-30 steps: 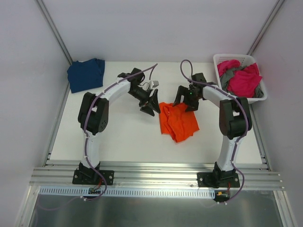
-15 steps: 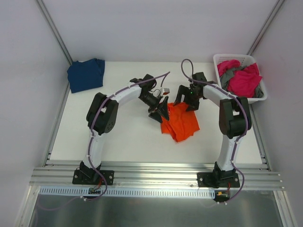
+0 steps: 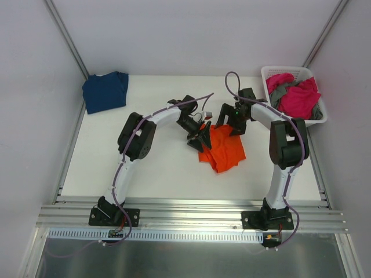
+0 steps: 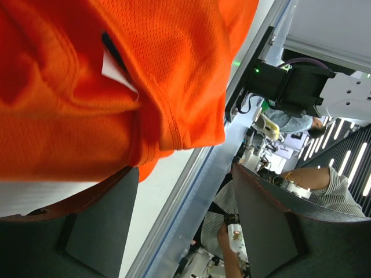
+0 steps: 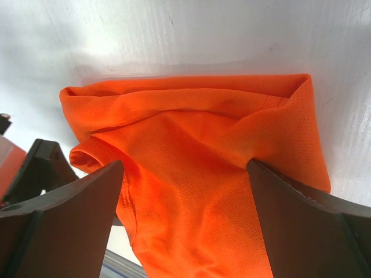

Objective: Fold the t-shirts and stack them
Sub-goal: Fold the tshirt

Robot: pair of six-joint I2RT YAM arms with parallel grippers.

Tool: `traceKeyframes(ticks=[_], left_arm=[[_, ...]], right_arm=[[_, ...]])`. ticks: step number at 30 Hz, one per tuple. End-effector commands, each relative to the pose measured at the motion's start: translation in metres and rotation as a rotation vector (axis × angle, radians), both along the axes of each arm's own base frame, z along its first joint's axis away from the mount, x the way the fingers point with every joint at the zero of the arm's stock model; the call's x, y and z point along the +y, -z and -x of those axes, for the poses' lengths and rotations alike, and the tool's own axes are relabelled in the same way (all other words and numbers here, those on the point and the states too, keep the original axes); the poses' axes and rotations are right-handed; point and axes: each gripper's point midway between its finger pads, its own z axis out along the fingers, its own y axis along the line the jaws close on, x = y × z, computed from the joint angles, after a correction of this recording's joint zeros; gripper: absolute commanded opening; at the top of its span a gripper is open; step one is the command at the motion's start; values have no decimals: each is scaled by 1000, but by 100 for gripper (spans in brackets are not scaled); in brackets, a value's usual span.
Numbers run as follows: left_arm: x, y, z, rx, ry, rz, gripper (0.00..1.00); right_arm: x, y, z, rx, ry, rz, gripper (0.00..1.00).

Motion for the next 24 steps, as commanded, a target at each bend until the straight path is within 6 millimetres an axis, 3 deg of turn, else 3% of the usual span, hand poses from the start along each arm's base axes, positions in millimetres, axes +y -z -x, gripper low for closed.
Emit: traceKeyframes(ticks=[1, 8, 13, 17, 24], left_arm=[[-13, -11, 0, -4, 23, 57, 66], [-15, -2, -3, 7, 21, 52, 65], [-15, -2, -3, 10, 14, 44, 64], [-10, -13, 4, 13, 14, 50, 64], [-6, -7, 3, 14, 6, 34, 61]], right_arm=[[-6, 3, -3, 19, 21, 21, 94], [-5, 6, -3, 28, 25, 17, 94], [-4, 7, -4, 35, 29, 12, 94], [-2, 7, -7, 32, 30, 4, 94], [-1, 8, -9, 34, 29, 6, 94]])
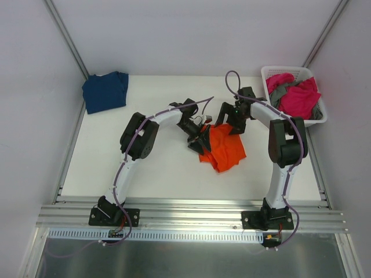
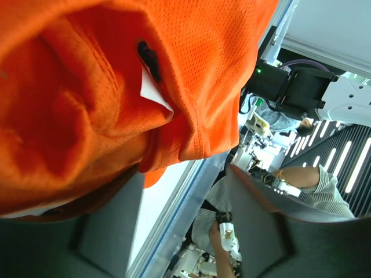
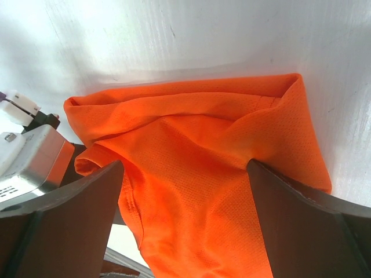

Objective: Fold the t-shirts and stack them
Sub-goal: Fold the tshirt

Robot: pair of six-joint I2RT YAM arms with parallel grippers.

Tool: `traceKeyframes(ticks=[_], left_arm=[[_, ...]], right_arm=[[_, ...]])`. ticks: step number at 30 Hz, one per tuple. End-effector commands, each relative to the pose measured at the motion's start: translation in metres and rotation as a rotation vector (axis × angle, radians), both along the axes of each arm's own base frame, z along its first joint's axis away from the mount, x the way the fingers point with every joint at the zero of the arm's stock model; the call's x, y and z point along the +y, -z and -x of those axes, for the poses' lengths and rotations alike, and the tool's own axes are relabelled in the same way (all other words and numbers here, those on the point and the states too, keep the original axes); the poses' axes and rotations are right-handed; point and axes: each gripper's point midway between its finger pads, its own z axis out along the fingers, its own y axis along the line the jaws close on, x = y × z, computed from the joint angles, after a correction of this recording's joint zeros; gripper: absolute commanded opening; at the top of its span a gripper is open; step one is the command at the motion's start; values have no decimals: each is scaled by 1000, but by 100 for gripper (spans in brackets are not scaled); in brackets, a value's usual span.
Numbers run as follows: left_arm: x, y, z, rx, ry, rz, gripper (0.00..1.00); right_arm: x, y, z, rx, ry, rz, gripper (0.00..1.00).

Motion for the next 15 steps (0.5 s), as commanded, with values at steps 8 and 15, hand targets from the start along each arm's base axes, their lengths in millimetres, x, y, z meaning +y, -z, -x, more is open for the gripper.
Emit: traceKeyframes(ticks=[8, 15], left_arm=[[-7, -27, -16, -90, -3, 52, 33], [-6, -20, -25, -101, -15, 37, 27]], right_arm=[[-4, 8, 1, 23, 12, 17, 94], [-4, 8, 6, 23, 7, 19, 94]])
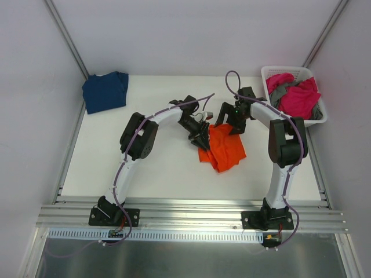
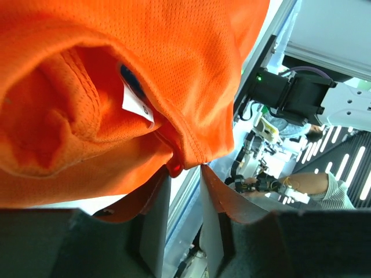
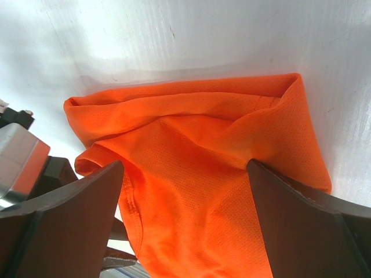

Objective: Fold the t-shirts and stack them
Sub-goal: Fold the tshirt

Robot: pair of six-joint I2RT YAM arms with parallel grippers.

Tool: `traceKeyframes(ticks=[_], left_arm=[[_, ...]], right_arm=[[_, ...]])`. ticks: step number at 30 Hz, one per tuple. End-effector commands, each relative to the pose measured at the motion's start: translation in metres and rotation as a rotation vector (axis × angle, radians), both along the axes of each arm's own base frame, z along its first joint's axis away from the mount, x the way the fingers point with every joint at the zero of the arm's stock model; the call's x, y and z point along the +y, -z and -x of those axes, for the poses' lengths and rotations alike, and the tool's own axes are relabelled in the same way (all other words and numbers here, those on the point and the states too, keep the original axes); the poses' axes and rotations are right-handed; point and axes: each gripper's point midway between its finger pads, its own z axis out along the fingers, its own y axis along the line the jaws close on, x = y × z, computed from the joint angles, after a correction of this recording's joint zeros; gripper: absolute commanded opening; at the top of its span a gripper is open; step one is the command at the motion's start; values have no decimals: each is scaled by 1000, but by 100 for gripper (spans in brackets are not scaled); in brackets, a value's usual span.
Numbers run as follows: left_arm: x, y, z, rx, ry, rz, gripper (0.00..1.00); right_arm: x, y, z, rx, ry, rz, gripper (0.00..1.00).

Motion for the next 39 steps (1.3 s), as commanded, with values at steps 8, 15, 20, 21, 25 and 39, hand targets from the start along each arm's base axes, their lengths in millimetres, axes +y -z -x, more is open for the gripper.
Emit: traceKeyframes(ticks=[8, 15, 20, 21, 25, 39], left_arm=[[2, -3, -32, -101, -31, 9, 10], [12, -3, -45, -115, -56, 11, 7], [14, -17, -69, -206, -89, 6, 7], [13, -26, -71, -223, -93, 17, 7], [13, -52, -69, -251, -97, 47, 6], [31, -109, -95, -436, -161, 67, 3]], right_arm=[[-6, 9, 12, 23, -3, 31, 93], [-7, 12, 23, 35, -17, 39, 92], [-9, 21, 40, 68, -49, 54, 90], [-10, 20, 42, 63, -52, 57, 90], [-12, 23, 50, 68, -61, 73, 89], [-16, 24, 53, 58, -73, 107, 88]])
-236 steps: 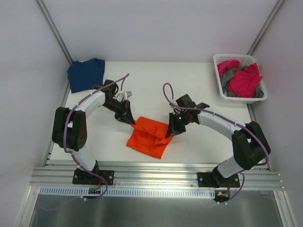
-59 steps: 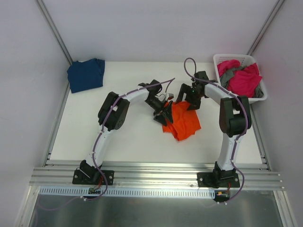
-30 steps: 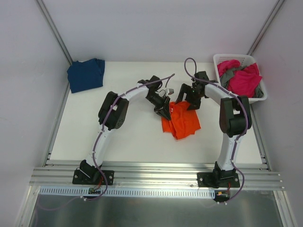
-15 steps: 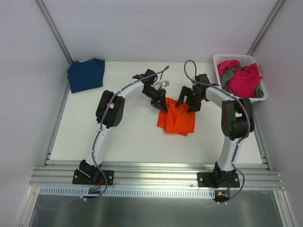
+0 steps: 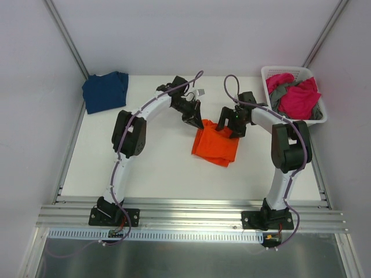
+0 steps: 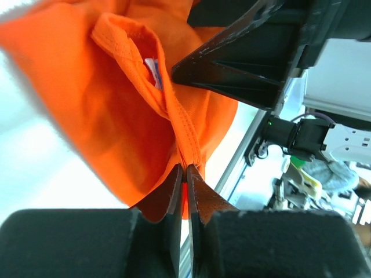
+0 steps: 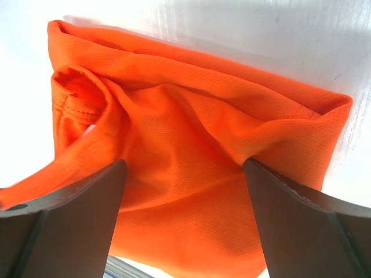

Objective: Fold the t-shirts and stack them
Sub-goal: Fold the tshirt

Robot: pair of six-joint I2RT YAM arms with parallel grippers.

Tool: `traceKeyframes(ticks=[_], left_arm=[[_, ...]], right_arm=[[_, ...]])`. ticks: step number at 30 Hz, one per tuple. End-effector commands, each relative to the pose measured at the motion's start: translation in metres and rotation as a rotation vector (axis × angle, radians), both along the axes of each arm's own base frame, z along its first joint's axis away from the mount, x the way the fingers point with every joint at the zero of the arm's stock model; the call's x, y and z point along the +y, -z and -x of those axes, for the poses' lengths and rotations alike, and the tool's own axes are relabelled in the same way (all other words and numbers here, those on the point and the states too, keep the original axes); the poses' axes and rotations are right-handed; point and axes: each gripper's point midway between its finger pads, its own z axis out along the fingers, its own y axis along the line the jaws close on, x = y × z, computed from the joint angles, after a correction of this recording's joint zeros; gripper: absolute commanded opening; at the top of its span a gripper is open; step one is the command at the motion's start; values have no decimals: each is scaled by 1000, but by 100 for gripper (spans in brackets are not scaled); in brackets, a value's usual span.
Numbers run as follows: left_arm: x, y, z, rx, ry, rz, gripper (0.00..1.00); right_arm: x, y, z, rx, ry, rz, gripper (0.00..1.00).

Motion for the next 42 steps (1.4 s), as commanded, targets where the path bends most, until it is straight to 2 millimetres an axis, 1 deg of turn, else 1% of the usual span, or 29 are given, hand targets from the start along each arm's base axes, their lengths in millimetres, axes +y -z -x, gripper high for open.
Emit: traceKeyframes(ticks=[1, 3, 5, 6, 8, 9, 10, 12, 15, 17, 18, 22, 23, 25, 28, 29, 30, 31, 32, 33, 34, 35, 36, 37, 38, 39, 40, 41, 42], left_arm=[[11, -64, -16, -180, -23, 47, 3], [19, -51, -20, -166, -34, 25, 4], [30, -36, -30, -159, -60, -9, 4], [32, -23, -34, -142, -63, -21, 5], [37, -11, -38, -130, -65, -35, 6], [37, 2, -37, -101, -61, -44, 7], [37, 8, -35, -80, -56, -45, 8], [34, 24, -22, -24, -39, -56, 8], [27, 44, -6, 47, -8, -57, 10], [23, 51, -4, 62, 2, -56, 10], [21, 59, -3, 75, 5, -64, 11], [15, 67, -7, 61, 15, -67, 11], [14, 67, -8, 55, 16, -67, 11], [11, 64, -6, 51, 25, -64, 11], [11, 56, -2, 44, 27, -61, 10], [12, 54, -1, 42, 28, -60, 10], [13, 46, -2, 27, 23, -58, 10], [16, 43, -4, 19, 14, -64, 11], [18, 41, -3, 16, 10, -69, 11], [19, 32, -4, -7, 9, -66, 14], [23, 32, -5, -17, -2, -91, 17], [26, 24, -7, -42, -12, -102, 23], [30, 22, -8, -57, -21, -125, 53], [33, 21, -7, -65, -28, -146, 65], [37, 15, -10, -94, -40, -167, 76], [39, 12, -10, -104, -44, -176, 89], [41, 10, -8, -111, -44, -182, 93], [44, 0, -8, -136, -50, -194, 96], [46, -3, -8, -150, -51, -202, 98]], right_arm=[[-14, 20, 31, 98, -16, 88, 88], [-13, 20, 31, 99, -11, 85, 88], [-14, 18, 31, 96, -5, 86, 88], [-13, 18, 31, 94, -4, 88, 89], [-15, 19, 31, 93, 2, 97, 89], [-16, 19, 31, 90, 7, 101, 89], [-17, 18, 30, 85, 13, 106, 89], [-16, 16, 28, 76, 26, 100, 89], [-13, 9, 21, 50, 38, 85, 89], [-12, 3, 17, 33, 49, 76, 90], [-10, 0, 14, 24, 52, 68, 90], [-5, -14, 10, -3, 58, 40, 90], [-5, -18, 9, -11, 61, 35, 90], [-4, -20, 11, -12, 63, 30, 91], [-3, -30, 12, -24, 70, 16, 91], [-2, -36, 11, -37, 70, 4, 90], [1, -45, 10, -51, 69, -14, 90], [5, -52, 9, -57, 72, -39, 90], [8, -64, 3, -85, 69, -59, 90], [12, -72, -2, -112, 63, -80, 89], [17, -83, -4, -134, 45, -110, 89], [22, -95, -12, -177, 25, -131, 86], [26, -103, -15, -195, 8, -149, 86], [27, -107, -18, -207, 4, -151, 85], [30, -115, -23, -229, -4, -156, 84], [32, -117, -24, -236, -11, -158, 84], [34, -115, -27, -235, -14, -158, 83], [37, -116, -28, -243, -27, -163, 82], [40, -116, -27, -243, -37, -172, 81]])
